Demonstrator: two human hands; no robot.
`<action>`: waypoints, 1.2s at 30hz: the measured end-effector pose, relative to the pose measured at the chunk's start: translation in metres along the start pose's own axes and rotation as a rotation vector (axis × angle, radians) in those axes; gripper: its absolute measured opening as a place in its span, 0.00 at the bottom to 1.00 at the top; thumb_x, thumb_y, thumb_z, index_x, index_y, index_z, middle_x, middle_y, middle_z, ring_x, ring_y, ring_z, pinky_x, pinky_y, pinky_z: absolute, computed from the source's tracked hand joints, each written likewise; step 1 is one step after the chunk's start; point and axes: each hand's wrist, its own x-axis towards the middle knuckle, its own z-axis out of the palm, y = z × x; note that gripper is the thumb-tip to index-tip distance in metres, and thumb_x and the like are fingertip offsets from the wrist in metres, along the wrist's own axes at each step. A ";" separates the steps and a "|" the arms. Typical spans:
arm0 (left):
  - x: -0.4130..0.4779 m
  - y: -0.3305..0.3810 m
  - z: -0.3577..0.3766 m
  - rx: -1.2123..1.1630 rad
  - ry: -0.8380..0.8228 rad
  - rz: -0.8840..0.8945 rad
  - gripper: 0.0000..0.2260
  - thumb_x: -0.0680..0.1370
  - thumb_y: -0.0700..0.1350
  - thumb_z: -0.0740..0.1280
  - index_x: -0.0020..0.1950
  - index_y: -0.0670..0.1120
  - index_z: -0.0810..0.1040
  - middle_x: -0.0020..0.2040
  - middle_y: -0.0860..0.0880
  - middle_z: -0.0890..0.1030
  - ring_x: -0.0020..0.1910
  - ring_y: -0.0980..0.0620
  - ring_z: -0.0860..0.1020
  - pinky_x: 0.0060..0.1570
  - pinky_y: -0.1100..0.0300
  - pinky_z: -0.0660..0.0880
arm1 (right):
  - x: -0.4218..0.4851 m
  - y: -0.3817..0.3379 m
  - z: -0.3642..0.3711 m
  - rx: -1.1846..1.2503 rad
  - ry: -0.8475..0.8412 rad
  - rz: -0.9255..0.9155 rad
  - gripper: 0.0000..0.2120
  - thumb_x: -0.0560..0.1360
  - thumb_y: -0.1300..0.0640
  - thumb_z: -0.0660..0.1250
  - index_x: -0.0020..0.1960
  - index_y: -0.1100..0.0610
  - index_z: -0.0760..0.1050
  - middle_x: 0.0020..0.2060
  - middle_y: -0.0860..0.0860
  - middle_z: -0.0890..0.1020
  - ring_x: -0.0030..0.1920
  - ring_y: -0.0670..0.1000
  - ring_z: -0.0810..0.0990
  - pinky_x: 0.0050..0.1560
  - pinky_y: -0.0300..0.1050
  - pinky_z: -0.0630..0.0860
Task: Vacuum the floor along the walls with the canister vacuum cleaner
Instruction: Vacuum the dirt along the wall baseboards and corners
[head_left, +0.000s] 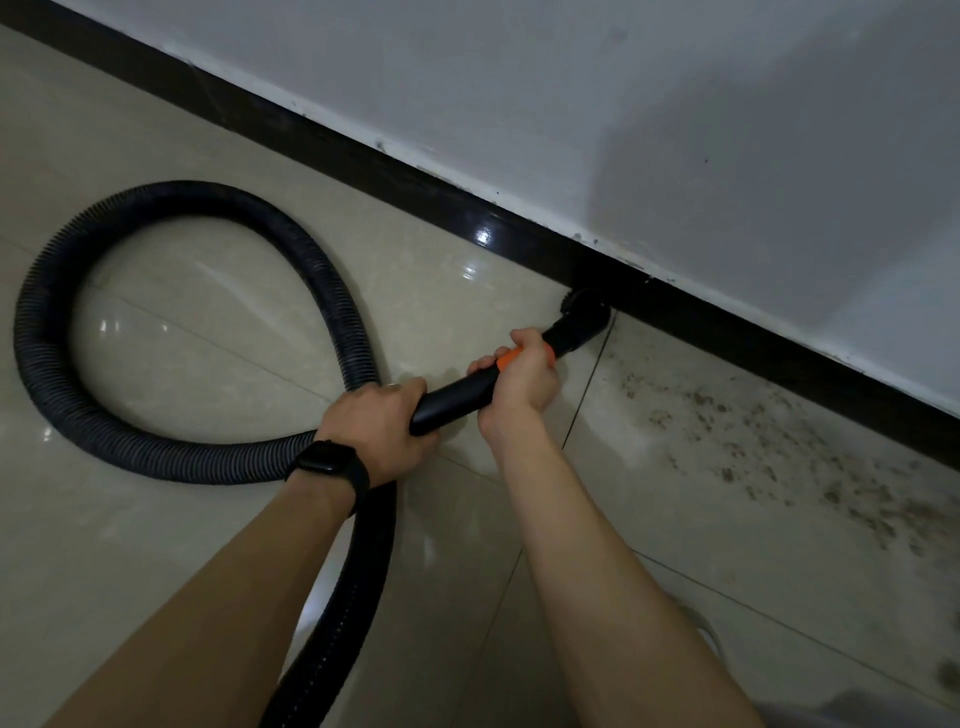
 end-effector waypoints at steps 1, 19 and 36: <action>0.000 -0.004 0.000 -0.036 -0.014 -0.039 0.10 0.76 0.56 0.65 0.51 0.52 0.70 0.45 0.49 0.79 0.46 0.44 0.79 0.39 0.56 0.71 | 0.000 0.003 0.005 -0.018 0.001 -0.002 0.06 0.74 0.65 0.65 0.42 0.57 0.69 0.24 0.51 0.67 0.21 0.50 0.67 0.27 0.41 0.70; -0.029 -0.023 -0.011 -0.013 -0.112 -0.059 0.09 0.74 0.57 0.65 0.49 0.55 0.72 0.43 0.51 0.77 0.43 0.47 0.78 0.40 0.57 0.73 | -0.026 0.028 0.002 -0.050 -0.007 0.060 0.07 0.75 0.64 0.68 0.50 0.59 0.71 0.26 0.51 0.71 0.22 0.49 0.70 0.29 0.43 0.76; -0.046 -0.005 0.000 0.128 -0.122 0.137 0.12 0.75 0.55 0.64 0.55 0.51 0.72 0.48 0.48 0.80 0.50 0.46 0.77 0.45 0.55 0.74 | -0.047 0.025 -0.044 0.100 0.106 0.039 0.05 0.74 0.65 0.65 0.43 0.58 0.70 0.26 0.51 0.69 0.22 0.51 0.68 0.26 0.42 0.71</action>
